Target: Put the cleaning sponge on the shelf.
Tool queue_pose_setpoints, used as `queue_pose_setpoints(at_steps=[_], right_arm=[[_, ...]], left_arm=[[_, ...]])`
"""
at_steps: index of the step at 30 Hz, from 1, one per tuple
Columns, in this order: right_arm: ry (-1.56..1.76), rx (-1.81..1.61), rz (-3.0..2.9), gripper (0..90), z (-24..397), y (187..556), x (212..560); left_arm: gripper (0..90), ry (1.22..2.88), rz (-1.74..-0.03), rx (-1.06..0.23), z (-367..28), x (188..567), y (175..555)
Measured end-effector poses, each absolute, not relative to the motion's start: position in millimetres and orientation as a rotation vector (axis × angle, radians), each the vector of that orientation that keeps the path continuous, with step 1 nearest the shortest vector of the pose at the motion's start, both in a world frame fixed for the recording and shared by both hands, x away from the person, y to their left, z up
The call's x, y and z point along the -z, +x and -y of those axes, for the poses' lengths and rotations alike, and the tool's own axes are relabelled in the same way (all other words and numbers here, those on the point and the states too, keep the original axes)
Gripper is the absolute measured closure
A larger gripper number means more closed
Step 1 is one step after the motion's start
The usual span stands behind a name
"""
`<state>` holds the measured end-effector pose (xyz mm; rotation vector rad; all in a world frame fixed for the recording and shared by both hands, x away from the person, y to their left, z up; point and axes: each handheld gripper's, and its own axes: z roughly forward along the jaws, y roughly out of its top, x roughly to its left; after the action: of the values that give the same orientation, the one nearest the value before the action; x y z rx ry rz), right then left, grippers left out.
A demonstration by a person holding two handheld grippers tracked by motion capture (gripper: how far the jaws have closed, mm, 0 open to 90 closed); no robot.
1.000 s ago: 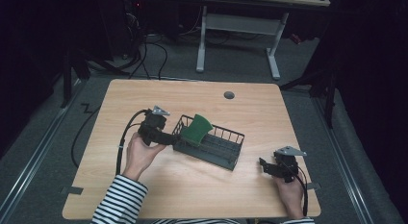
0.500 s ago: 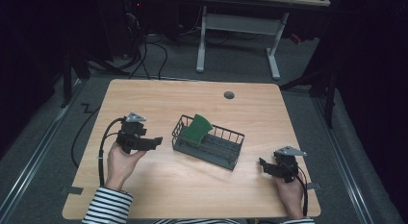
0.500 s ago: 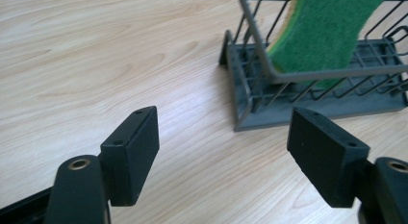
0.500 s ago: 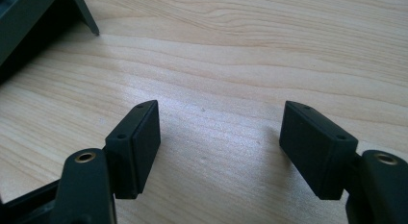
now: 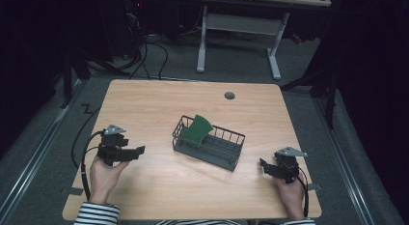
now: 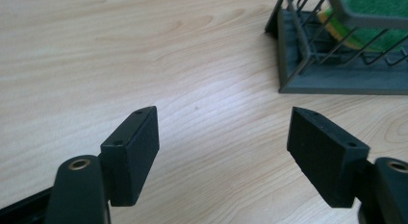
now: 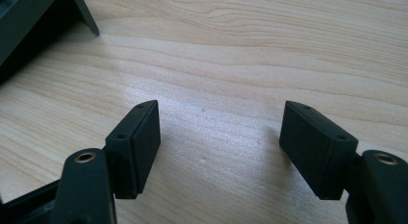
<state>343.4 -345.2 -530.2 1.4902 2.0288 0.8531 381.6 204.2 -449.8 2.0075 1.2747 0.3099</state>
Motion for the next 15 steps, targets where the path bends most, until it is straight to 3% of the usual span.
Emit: queue_pose_setpoints(at_steps=[8,15], right_arm=[[1.49,-0.852,-2.028,30.9,345,343,530],[1.491,-0.853,-2.028,30.9,345,343,530]], left_arm=[[27.4,1.984,-1.328,-0.292,-217,477,376],[27.1,2.002,-1.398,-0.362,-216,519,374]])
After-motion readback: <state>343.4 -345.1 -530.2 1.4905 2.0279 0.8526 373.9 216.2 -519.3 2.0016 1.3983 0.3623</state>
